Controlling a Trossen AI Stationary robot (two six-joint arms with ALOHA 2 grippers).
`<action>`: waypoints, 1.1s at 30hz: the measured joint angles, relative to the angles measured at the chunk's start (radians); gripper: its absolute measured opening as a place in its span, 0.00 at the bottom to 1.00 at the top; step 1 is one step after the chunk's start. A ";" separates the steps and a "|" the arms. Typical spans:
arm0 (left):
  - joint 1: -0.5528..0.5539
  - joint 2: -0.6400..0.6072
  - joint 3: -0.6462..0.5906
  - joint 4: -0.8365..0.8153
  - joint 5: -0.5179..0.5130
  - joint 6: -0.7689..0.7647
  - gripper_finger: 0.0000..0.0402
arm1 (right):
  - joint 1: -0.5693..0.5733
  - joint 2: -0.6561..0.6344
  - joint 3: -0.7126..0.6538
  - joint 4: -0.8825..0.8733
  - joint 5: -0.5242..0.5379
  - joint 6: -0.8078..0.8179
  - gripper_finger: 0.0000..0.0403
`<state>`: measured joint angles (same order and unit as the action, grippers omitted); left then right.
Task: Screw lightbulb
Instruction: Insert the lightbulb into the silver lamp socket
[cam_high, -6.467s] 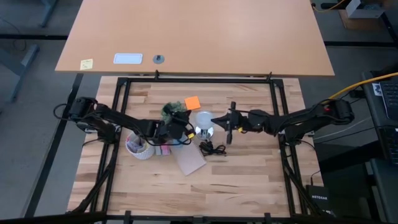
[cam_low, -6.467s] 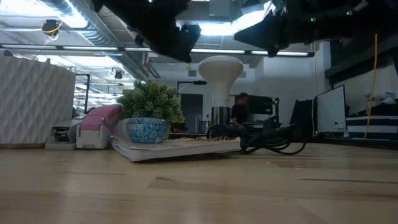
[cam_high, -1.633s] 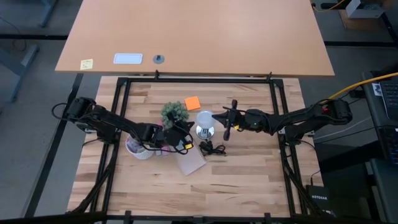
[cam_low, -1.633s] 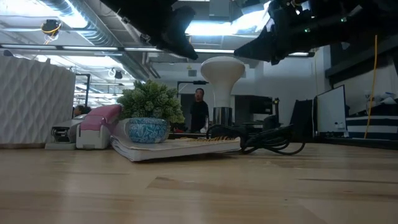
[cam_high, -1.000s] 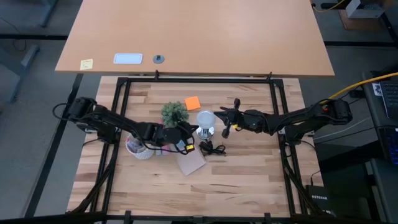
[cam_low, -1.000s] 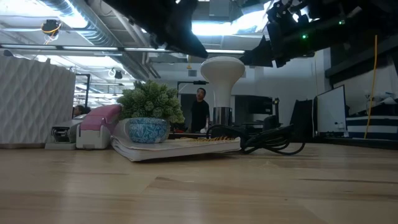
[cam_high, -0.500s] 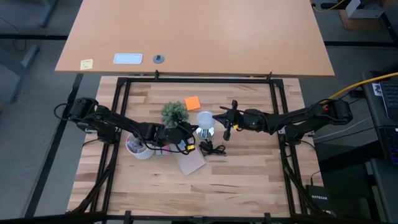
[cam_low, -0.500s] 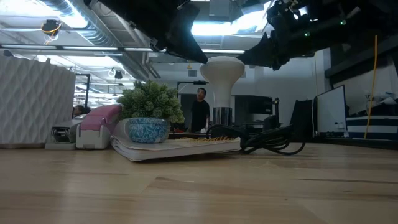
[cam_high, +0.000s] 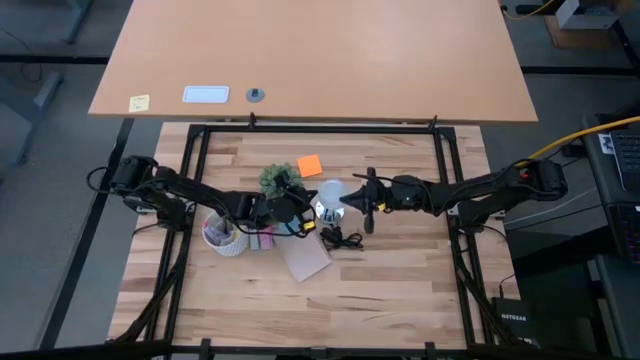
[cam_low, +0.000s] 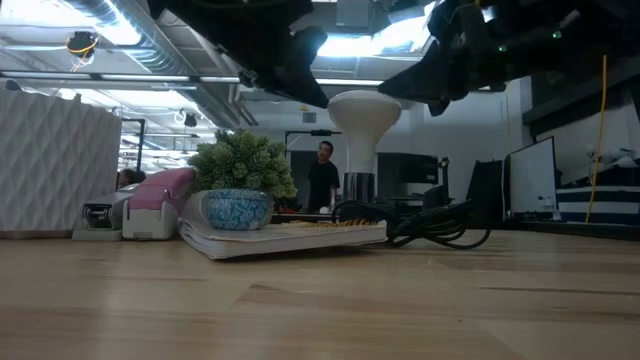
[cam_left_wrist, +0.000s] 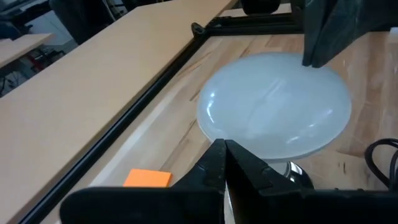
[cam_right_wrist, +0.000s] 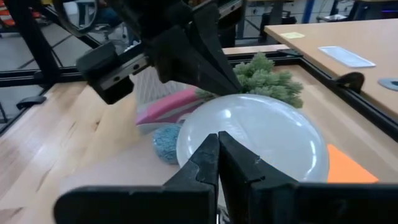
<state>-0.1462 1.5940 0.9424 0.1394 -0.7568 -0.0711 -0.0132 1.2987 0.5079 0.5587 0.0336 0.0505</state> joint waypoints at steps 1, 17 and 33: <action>0.002 0.000 0.000 0.000 0.001 0.000 0.00 | 0.000 0.000 0.000 0.002 -0.001 0.000 0.03; -0.066 -0.011 0.001 0.000 -0.121 0.053 0.00 | 0.000 0.004 -0.003 0.090 0.009 -0.002 0.03; -0.120 -0.026 0.001 0.048 -0.058 0.101 0.00 | 0.000 -0.042 -0.003 0.159 0.278 -0.092 0.03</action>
<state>-0.2666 1.5684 0.9436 0.1876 -0.8144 0.0299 -0.0135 1.2572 0.5049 0.7175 0.3116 -0.0412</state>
